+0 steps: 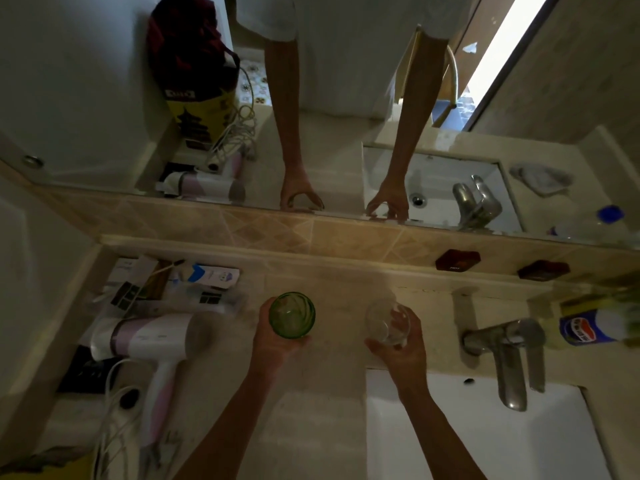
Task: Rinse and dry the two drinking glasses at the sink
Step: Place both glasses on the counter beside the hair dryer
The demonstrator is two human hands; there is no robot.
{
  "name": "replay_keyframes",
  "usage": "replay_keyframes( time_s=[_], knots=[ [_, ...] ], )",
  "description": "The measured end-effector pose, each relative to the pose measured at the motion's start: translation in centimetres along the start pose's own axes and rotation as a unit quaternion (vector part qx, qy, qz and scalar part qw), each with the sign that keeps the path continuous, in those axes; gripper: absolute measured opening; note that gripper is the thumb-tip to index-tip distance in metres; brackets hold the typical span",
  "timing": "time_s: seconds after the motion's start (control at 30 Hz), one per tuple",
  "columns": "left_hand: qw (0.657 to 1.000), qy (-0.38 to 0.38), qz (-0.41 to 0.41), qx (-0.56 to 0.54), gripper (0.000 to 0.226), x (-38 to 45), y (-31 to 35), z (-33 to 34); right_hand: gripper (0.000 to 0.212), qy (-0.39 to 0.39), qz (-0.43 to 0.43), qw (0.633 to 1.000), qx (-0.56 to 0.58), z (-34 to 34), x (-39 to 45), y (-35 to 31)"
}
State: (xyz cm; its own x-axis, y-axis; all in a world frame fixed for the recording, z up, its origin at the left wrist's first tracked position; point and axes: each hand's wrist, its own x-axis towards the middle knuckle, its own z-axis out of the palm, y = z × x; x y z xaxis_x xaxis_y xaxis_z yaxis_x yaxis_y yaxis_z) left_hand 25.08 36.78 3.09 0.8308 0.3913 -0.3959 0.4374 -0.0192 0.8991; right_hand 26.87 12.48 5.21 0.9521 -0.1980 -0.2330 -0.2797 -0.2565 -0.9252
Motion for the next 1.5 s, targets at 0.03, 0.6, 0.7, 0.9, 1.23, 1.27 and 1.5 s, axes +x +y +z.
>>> replay_keyframes(
  time_s=[0.03, 0.6, 0.7, 0.9, 1.23, 1.27, 1.5],
  knots=[
    [1.0, 0.0, -0.002, 0.0, 0.113, 0.0, 0.1, 0.1, 0.094, 0.003, 0.003, 1.0, 0.003, -0.5, 0.1, 0.0],
    [0.997, -0.071, -0.009, 0.024, 0.122, 0.3, -0.1, -1.2, 0.093, 0.016, 0.015, 1.0, 0.007, -3.7, 0.4, 0.5],
    [0.998, -0.066, -0.012, 0.02, 0.111, 0.1, -0.1, -1.0, 0.09, 0.023, 0.019, 1.0, 0.008, -3.8, 0.3, 0.6],
    [0.997, -0.07, -0.018, 0.01, 0.115, -0.3, 0.0, -0.8, 0.091, 0.026, 0.021, 0.999, 0.016, -4.0, 0.4, 0.5],
    [0.995, -0.089, -0.024, 0.03, 0.121, -0.3, 0.4, -1.0, 0.091, 0.056, 0.018, 0.998, 0.025, -3.1, 0.3, 0.7],
    [0.996, -0.085, -0.026, 0.031, 0.124, -0.3, 0.4, -1.0, 0.09, 0.059, 0.019, 0.998, 0.024, -3.0, 0.2, 0.6],
    [0.996, -0.064, -0.032, 0.044, 0.13, -0.1, -0.6, -0.6, 0.092, 0.049, 0.04, 0.998, 0.017, -3.0, 0.2, 0.6]
  ],
)
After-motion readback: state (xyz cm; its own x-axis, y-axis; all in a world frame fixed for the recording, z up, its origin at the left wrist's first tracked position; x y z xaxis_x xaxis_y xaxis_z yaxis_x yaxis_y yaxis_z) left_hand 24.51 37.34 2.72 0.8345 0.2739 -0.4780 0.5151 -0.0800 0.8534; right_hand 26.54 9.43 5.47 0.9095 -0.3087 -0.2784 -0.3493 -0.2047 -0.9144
